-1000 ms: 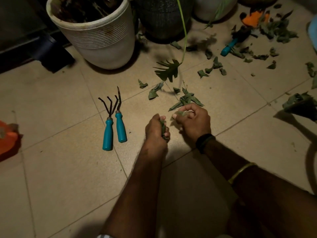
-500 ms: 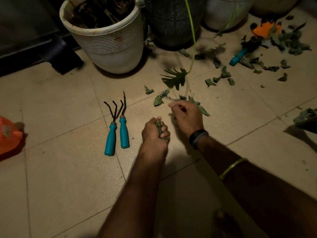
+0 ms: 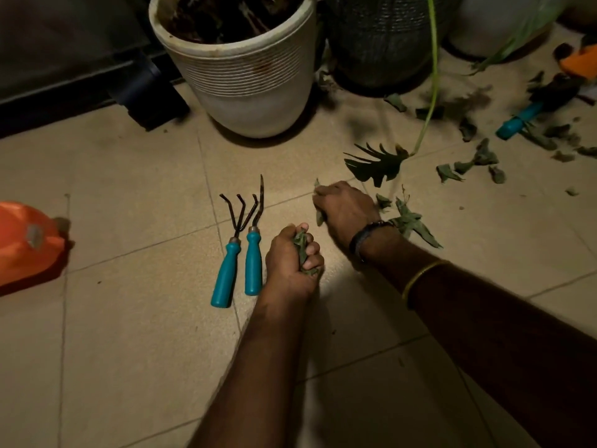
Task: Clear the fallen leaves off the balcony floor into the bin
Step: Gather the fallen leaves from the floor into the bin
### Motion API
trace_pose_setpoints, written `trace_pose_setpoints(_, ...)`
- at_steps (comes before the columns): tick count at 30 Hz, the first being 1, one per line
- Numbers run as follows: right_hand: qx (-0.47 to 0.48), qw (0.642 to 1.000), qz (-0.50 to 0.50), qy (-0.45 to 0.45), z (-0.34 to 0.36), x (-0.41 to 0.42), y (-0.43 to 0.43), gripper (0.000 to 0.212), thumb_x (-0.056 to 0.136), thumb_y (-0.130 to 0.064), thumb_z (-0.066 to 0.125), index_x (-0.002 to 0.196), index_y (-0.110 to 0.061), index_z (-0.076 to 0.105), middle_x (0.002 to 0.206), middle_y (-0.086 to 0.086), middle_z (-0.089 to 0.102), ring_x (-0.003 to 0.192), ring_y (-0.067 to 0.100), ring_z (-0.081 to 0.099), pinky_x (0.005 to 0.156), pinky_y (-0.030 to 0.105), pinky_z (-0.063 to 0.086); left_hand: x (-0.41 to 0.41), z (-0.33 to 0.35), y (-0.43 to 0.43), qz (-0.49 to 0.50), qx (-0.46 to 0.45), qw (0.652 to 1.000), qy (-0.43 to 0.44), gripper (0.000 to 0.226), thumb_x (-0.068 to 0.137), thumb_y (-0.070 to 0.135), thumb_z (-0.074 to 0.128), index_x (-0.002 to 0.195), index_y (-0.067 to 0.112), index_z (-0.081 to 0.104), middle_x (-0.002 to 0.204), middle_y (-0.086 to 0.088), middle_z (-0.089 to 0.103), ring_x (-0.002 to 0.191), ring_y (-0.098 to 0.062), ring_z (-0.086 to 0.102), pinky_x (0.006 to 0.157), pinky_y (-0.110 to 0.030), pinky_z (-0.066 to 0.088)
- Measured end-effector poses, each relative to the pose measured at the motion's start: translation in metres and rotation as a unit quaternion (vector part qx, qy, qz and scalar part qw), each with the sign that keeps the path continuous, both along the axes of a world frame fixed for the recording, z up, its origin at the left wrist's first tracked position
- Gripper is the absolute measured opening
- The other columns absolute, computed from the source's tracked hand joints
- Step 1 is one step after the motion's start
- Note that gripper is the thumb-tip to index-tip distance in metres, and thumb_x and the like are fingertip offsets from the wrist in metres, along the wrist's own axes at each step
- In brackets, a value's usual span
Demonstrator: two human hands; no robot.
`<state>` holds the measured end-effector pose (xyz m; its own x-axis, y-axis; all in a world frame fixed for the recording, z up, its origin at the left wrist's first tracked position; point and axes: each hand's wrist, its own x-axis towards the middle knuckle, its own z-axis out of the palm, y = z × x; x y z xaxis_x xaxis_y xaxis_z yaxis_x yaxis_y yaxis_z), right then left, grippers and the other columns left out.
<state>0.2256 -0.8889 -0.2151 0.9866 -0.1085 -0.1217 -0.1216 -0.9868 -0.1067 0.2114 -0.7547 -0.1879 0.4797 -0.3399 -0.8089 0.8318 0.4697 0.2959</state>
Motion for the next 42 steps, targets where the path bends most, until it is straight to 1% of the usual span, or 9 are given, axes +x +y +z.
trace_pose_setpoints(7, 0.084, 0.993, -0.067, -0.039, 0.006, -0.030, 0.014, 0.019, 0.095, -0.010, 0.056, 0.102, -0.013, 0.073, 0.104, 0.008, 0.070, 0.097, 0.024, 0.065, 0.080, 0.035, 0.055, -0.013, -0.008, -0.009, 0.024, 0.005, 1.000, 0.016, 0.018, 0.100, 0.025, 0.043, 0.090, 0.014, 0.055, 0.064, 0.001, 0.044, 0.041, -0.008, 0.035, 0.031, -0.017, 0.023)
trace_pose_setpoints(10, 0.386, 0.882, -0.258, -0.081, 0.028, -0.038, 0.012, 0.022, 0.090, 0.001, 0.061, 0.097, -0.011, 0.078, 0.093, 0.002, 0.075, 0.086, 0.016, 0.070, 0.080, 0.028, 0.060, -0.011, 0.005, -0.007, 0.019, 0.005, 1.000, 0.011, 0.017, 0.100, 0.028, 0.046, 0.093, 0.016, 0.056, 0.063, 0.002, 0.046, 0.043, -0.008, 0.035, 0.033, -0.018, 0.024)
trace_pose_setpoints(13, 0.543, 0.756, -0.357, -0.079, 0.077, -0.053, 0.001, 0.021, 0.087, 0.005, 0.067, 0.101, -0.008, 0.077, 0.086, -0.004, 0.073, 0.080, 0.011, 0.069, 0.067, 0.018, 0.058, -0.010, 0.044, -0.005, 0.033, 0.007, 0.999, 0.005, 0.018, 0.100, 0.028, 0.045, 0.092, 0.016, 0.056, 0.064, 0.003, 0.047, 0.044, -0.007, 0.037, 0.034, -0.017, 0.023)
trace_pose_setpoints(16, 0.609, 0.692, -0.382, -0.071, 0.148, -0.070, 0.000, 0.022, 0.086, 0.006, 0.068, 0.100, -0.008, 0.077, 0.091, 0.004, 0.075, 0.087, 0.020, 0.071, 0.078, 0.029, 0.060, -0.013, 0.114, -0.007, 0.046, 0.017, 0.999, -0.007, 0.021, 0.101, 0.024, 0.040, 0.086, 0.015, 0.052, 0.063, 0.002, 0.044, 0.038, -0.007, 0.037, 0.031, -0.017, 0.021)
trace_pose_setpoints(20, 0.701, 0.587, -0.394, -0.087, 0.282, -0.091, 0.024, 0.024, 0.090, 0.012, 0.057, 0.100, -0.005, 0.072, 0.084, 0.007, 0.070, 0.065, 0.012, 0.065, 0.058, 0.020, 0.054, -0.020, 0.237, -0.004, 0.064, -0.002, 0.998, -0.017, 0.026, 0.102, 0.022, 0.035, 0.081, 0.014, 0.049, 0.062, 0.001, 0.040, 0.034, -0.008, 0.036, 0.030, -0.015, 0.020)
trace_pose_setpoints(26, 0.761, 0.490, -0.414, -0.098, 0.524, -0.121, 0.091, 0.033, 0.093, 0.004, 0.057, 0.116, -0.015, 0.070, 0.095, 0.001, 0.076, 0.081, 0.011, 0.071, 0.067, 0.025, 0.056, -0.040, 0.472, 0.034, 0.110, -0.032, 0.993, -0.019, 0.025, 0.101, 0.024, 0.038, 0.081, 0.014, 0.049, 0.056, 0.000, 0.042, 0.033, -0.009, 0.036, 0.028, -0.014, 0.020)
trace_pose_setpoints(29, 0.794, 0.434, -0.410, -0.110, 0.645, -0.129, 0.129, 0.029, 0.094, 0.008, 0.052, 0.113, -0.007, 0.067, 0.082, 0.005, 0.075, 0.068, 0.012, 0.070, 0.060, 0.020, 0.054, -0.049, 0.578, 0.059, 0.111, -0.020, 0.993, -0.024, 0.023, 0.098, 0.028, 0.042, 0.079, 0.016, 0.050, 0.053, 0.001, 0.041, 0.033, -0.010, 0.032, 0.038, -0.020, 0.015)
trace_pose_setpoints(35, 0.767, 0.478, -0.413, -0.111, 0.809, -0.141, 0.224, 0.027, 0.088, 0.013, 0.055, 0.102, -0.002, 0.072, 0.081, 0.016, 0.069, 0.059, 0.015, 0.059, 0.054, 0.020, 0.051, -0.071, 0.752, 0.140, 0.136, 0.023, 0.990, -0.032, 0.027, 0.095, 0.026, 0.050, 0.070, 0.016, 0.053, 0.059, -0.003, 0.047, 0.031, -0.011, 0.035, 0.030, -0.014, 0.025)
trace_pose_setpoints(42, 0.781, 0.517, -0.341, -0.079, 0.892, -0.150, 0.348, 0.023, 0.090, 0.005, 0.059, 0.096, -0.011, 0.074, 0.078, 0.005, 0.072, 0.065, 0.012, 0.063, 0.055, 0.021, 0.049, -0.087, 0.846, 0.276, 0.194, 0.043, 0.976, -0.093, 0.033, 0.093, 0.024, 0.049, 0.063, 0.017, 0.062, 0.061, -0.002, 0.051, 0.034, -0.010, 0.041, 0.032, -0.014, 0.025)
